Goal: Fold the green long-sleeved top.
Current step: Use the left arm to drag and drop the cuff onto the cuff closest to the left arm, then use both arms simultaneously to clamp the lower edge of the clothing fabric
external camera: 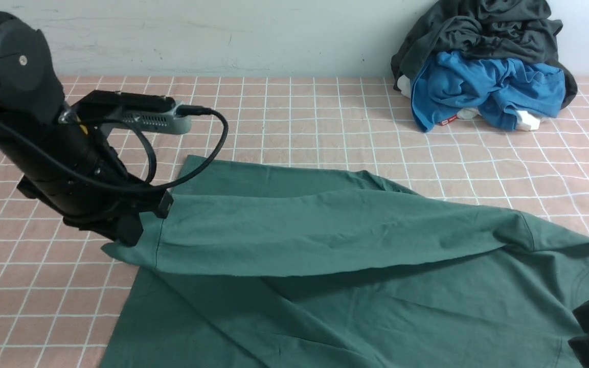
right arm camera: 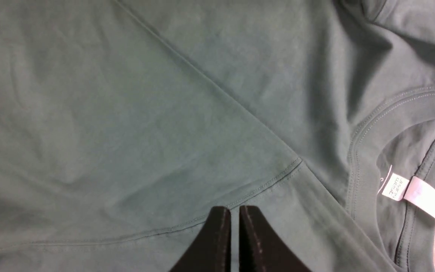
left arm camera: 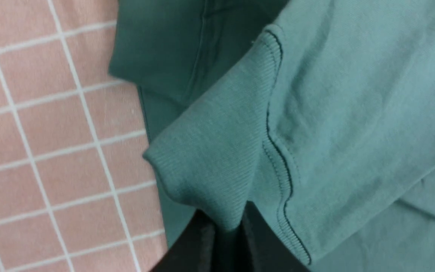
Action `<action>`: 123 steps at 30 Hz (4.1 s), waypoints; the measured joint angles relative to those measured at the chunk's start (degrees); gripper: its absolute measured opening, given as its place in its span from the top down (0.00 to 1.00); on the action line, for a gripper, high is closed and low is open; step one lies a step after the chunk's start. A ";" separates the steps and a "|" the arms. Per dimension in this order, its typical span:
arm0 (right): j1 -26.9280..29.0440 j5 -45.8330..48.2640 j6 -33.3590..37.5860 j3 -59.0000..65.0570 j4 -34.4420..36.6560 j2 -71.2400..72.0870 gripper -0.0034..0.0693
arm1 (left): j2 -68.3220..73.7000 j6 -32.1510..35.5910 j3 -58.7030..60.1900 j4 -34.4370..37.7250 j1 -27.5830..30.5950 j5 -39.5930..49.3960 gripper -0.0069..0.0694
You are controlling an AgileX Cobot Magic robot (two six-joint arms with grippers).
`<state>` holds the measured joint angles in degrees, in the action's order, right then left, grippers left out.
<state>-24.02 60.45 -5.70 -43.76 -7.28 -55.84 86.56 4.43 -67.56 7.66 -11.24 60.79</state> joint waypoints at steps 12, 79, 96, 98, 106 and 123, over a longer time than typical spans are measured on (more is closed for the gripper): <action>0.00 3.47 0.97 -0.02 0.89 1.53 0.91 | -2.56 0.00 16.03 0.87 0.00 -8.97 0.82; -3.20 11.45 23.49 -5.09 29.78 10.17 0.88 | -11.38 27.33 43.90 -13.93 -30.37 -20.06 0.30; -3.20 11.45 23.49 -5.09 28.93 10.17 0.88 | -11.18 22.75 44.01 -16.75 -30.37 -20.54 0.88; -3.20 11.45 23.49 -5.09 28.39 10.17 0.88 | -11.18 22.56 43.67 -16.81 -30.37 -20.14 0.90; -6.10 11.45 25.97 -5.09 24.77 8.46 0.87 | -15.79 20.92 37.84 -17.38 -30.37 -11.14 0.90; -20.47 6.13 33.42 8.67 5.15 -8.77 0.27 | -16.30 17.33 37.63 -15.67 -30.37 -7.90 0.90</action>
<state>-44.49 66.58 27.72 -35.09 -2.13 -64.61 70.26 21.76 -29.93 -8.01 -41.61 52.89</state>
